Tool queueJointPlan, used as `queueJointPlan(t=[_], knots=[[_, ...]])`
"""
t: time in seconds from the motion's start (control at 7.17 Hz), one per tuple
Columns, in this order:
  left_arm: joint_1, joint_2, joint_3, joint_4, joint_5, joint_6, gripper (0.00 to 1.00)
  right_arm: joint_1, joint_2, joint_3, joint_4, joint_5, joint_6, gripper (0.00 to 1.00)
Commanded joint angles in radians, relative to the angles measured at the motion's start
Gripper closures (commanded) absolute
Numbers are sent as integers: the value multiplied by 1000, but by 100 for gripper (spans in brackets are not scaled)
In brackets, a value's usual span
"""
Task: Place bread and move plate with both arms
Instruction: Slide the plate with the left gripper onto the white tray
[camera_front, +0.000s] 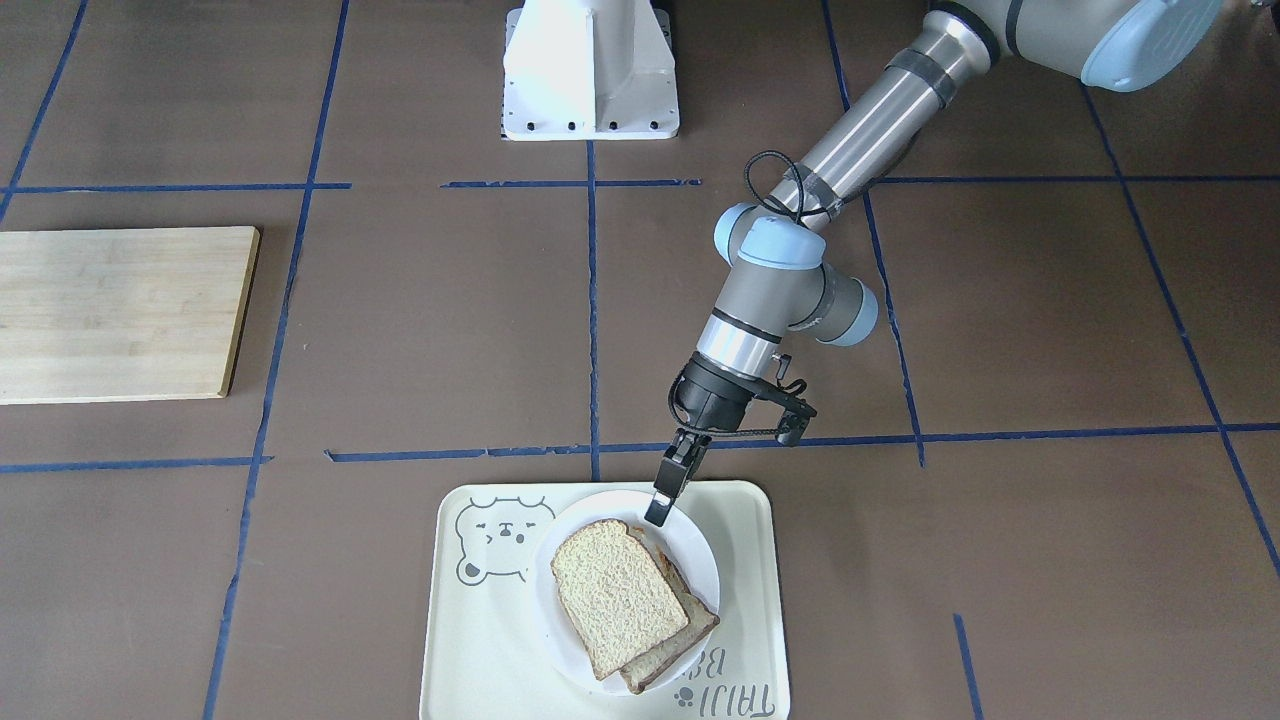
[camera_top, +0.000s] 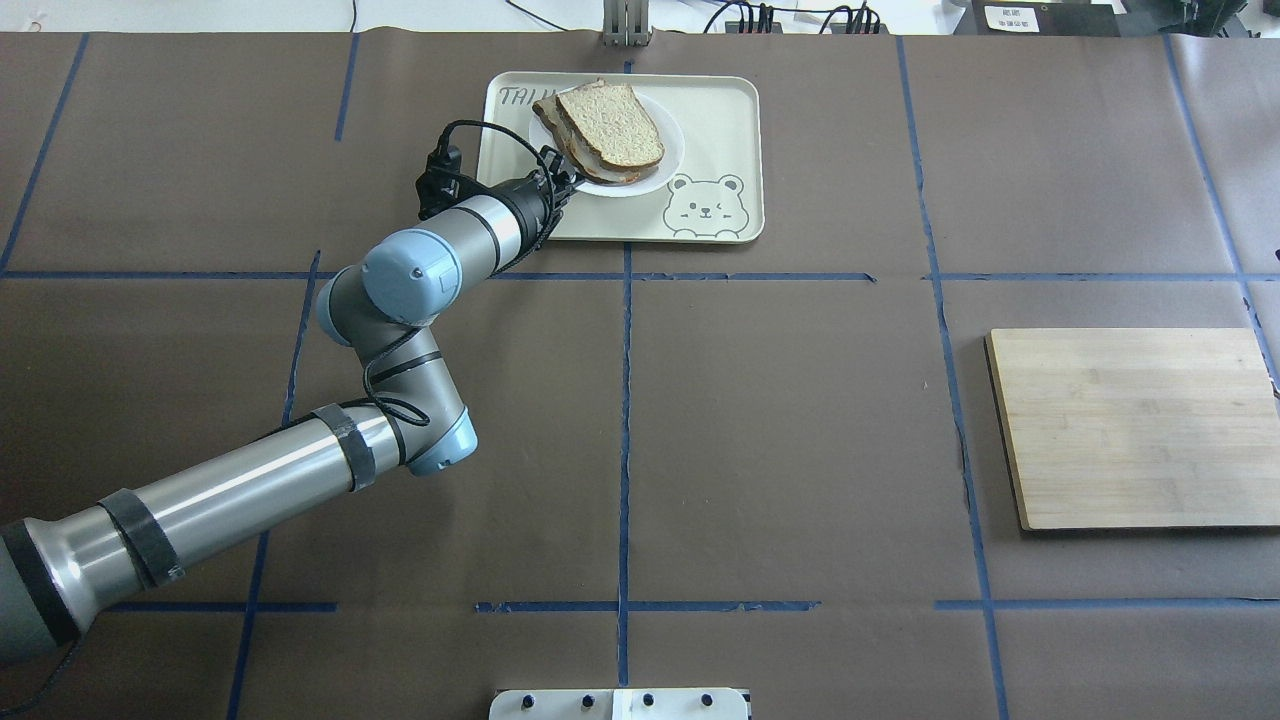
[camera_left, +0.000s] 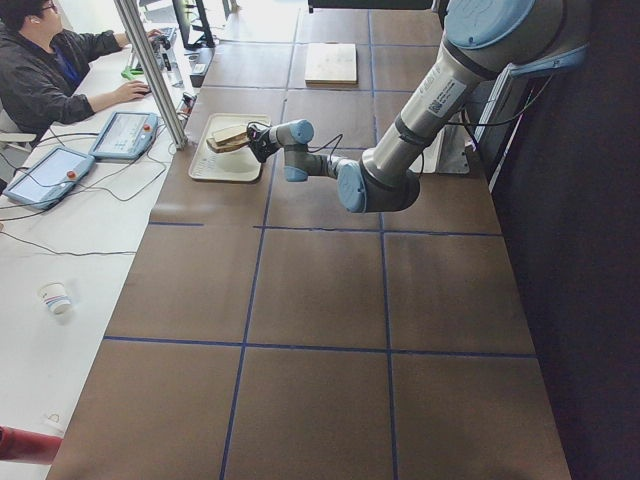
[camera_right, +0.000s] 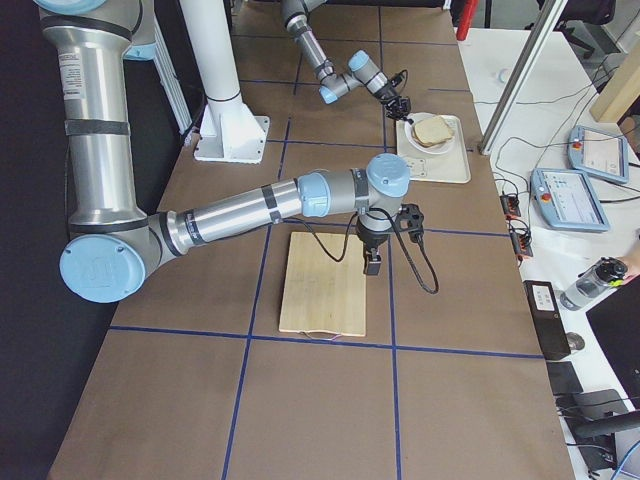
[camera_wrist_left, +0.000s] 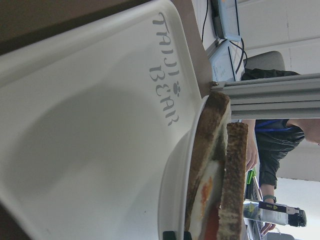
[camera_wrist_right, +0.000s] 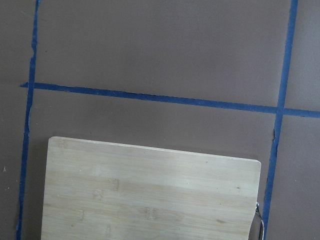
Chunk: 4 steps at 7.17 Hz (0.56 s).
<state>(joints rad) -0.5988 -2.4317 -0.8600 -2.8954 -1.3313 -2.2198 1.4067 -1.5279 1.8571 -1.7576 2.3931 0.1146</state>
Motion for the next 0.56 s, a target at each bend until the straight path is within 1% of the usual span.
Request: queueJointPlan(t=[0.0,0.14,0.28,0.42], knots=[[1,-24,42,-1,9,-11,96,0,0,2,0,1,4,0],[-1,-23,35,-1,-8,-8,63,0,0,2,1,0,2,0],[-4,-12,12,1,-14,9,1,0,2,1,1,0,1,0],[-10,59,-102,14,-55,55,0,2,2,1,1,-2,0,0]])
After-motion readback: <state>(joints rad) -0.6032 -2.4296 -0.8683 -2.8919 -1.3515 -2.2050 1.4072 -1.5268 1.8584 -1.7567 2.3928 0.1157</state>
